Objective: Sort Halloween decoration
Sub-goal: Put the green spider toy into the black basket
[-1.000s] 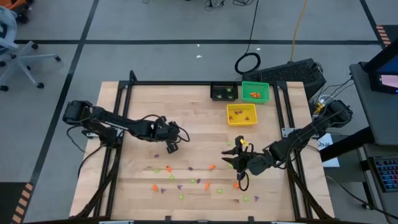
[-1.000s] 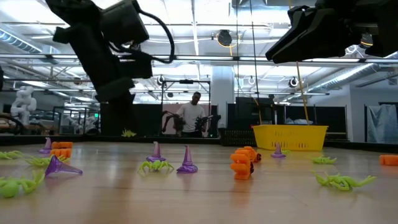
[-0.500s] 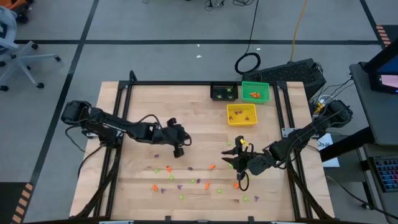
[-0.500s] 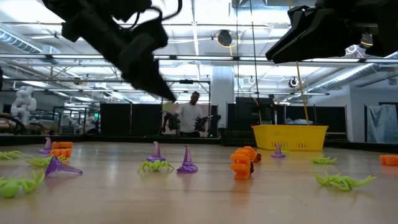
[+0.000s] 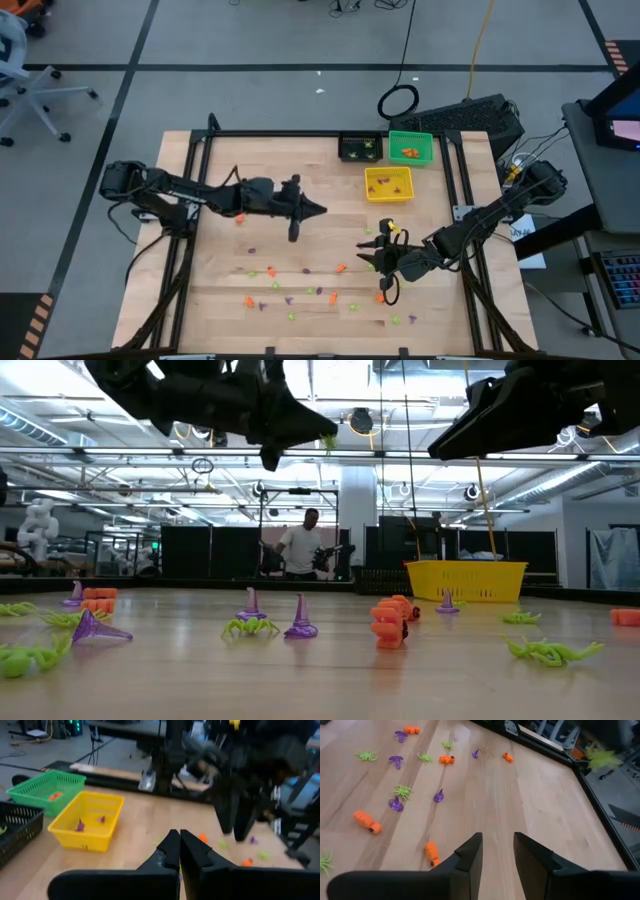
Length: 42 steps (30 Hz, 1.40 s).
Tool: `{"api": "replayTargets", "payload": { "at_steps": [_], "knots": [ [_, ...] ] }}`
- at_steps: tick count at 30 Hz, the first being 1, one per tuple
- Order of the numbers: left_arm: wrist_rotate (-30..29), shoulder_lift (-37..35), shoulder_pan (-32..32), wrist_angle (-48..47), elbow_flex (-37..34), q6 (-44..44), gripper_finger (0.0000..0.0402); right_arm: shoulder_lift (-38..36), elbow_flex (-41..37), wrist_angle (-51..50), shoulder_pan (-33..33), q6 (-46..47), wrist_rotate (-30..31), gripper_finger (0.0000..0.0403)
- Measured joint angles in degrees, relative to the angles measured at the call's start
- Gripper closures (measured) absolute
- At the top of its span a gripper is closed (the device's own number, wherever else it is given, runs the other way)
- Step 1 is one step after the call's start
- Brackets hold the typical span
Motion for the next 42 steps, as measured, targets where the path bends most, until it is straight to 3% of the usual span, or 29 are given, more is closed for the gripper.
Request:
{"api": "replayTargets", "payload": {
  "at_steps": [8, 16, 30, 42],
  "knots": [
    [7.0, 0.0, 5.2, 9.2, 0.0, -4.4, 0.0401, 0.0, 0.0, 0.0, 0.0, 1.5, 0.0, 0.0307],
    [12.0, -0.1, 5.5, 28.7, -5.9, -8.8, 0.0401, 0.0, 0.0, -0.3, 0.0, 2.6, 0.0, 0.0307],
    [15.2, -0.1, 5.5, 29.5, -8.5, -8.3, 0.0401, 0.0, 0.0, -0.3, 0.0, 2.5, 0.0, 0.0307],
    [16.4, -0.1, 5.5, 29.2, -8.5, 7.7, 0.0401, 0.0, 0.0, -0.3, 0.0, 2.5, 0.0, 0.0307]
  ]
}}
